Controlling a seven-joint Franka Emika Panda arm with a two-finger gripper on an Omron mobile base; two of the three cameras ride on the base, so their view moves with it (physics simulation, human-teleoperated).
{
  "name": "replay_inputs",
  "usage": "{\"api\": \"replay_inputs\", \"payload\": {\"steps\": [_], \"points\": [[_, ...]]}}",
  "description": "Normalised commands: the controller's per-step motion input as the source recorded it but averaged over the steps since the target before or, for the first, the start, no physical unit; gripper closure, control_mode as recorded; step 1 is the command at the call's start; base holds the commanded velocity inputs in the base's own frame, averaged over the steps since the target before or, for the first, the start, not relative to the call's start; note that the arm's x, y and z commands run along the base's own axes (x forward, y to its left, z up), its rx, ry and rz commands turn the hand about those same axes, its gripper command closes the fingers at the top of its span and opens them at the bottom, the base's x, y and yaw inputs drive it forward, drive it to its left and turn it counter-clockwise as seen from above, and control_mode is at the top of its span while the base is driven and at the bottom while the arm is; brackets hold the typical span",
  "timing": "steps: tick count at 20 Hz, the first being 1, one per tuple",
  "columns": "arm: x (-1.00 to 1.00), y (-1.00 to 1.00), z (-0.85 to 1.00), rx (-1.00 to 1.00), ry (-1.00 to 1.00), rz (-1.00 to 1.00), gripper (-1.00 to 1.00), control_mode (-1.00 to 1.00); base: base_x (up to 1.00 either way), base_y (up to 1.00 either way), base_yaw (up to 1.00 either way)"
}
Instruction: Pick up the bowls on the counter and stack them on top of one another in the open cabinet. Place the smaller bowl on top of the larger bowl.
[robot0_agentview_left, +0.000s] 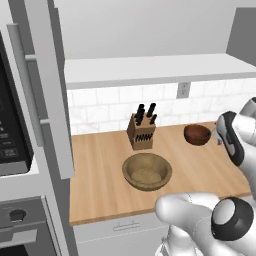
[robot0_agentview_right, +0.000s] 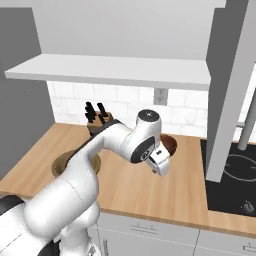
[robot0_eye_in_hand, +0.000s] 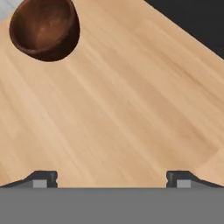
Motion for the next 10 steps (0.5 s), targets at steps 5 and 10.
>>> {"api": "replay_inputs", "payload": {"steps": [5, 10], "points": [[0.66, -0.74, -0.01, 0.3, 0.0, -0.03, -1.0, -1.0, 0.0, 0.0, 0.0], [0.6, -0.48, -0.15, 0.27, 0.0, 0.0, -1.0, -1.0, 0.0, 0.0, 0.0]]}}
